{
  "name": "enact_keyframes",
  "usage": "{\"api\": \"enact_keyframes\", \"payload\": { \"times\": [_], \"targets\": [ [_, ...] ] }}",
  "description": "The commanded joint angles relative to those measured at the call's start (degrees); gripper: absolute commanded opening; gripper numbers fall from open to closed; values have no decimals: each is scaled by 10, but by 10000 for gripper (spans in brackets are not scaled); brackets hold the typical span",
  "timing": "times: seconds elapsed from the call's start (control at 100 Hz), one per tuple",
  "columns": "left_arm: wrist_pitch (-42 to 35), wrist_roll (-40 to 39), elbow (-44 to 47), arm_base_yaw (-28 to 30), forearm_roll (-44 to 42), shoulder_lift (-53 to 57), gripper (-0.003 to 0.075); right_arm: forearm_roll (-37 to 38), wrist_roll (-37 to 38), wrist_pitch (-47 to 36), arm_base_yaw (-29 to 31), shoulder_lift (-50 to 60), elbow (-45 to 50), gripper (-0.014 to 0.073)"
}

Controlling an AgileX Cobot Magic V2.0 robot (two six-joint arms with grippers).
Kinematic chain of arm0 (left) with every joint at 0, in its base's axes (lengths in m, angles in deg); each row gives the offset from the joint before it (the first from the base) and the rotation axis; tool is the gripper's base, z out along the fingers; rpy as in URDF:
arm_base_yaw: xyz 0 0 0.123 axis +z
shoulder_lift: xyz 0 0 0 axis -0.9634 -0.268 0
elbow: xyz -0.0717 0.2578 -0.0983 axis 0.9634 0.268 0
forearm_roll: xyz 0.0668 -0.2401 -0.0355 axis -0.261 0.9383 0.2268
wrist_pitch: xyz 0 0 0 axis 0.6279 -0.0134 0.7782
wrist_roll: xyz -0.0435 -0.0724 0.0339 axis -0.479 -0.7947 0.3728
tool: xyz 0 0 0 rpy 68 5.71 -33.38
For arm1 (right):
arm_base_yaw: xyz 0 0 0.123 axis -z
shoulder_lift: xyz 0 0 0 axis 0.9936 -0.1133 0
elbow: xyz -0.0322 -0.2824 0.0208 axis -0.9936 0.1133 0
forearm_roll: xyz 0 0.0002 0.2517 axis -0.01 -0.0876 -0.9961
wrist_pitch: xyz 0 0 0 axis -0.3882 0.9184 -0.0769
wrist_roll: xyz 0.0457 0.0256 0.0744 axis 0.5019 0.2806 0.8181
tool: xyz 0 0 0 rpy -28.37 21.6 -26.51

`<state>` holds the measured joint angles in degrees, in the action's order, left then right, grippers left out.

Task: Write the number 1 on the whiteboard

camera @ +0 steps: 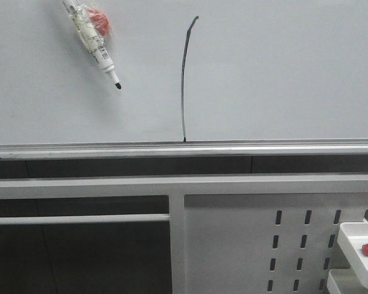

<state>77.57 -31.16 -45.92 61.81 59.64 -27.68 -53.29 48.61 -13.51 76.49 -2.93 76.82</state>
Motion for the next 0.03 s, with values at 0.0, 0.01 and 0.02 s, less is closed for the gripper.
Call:
{"api": "enact_keyframes", "payload": {
  "times": [0.0, 0.01, 0.02],
  "targets": [
    [-20, -5, 21, 1, 4, 13, -20, 8, -4, -14, 3, 10, 7, -57],
    [-20, -5, 21, 1, 4, 13, -20, 8, -4, -14, 3, 10, 7, -57],
    [-20, -5, 21, 1, 4, 13, -20, 8, -4, -14, 3, 10, 7, -57]
  ]
}}
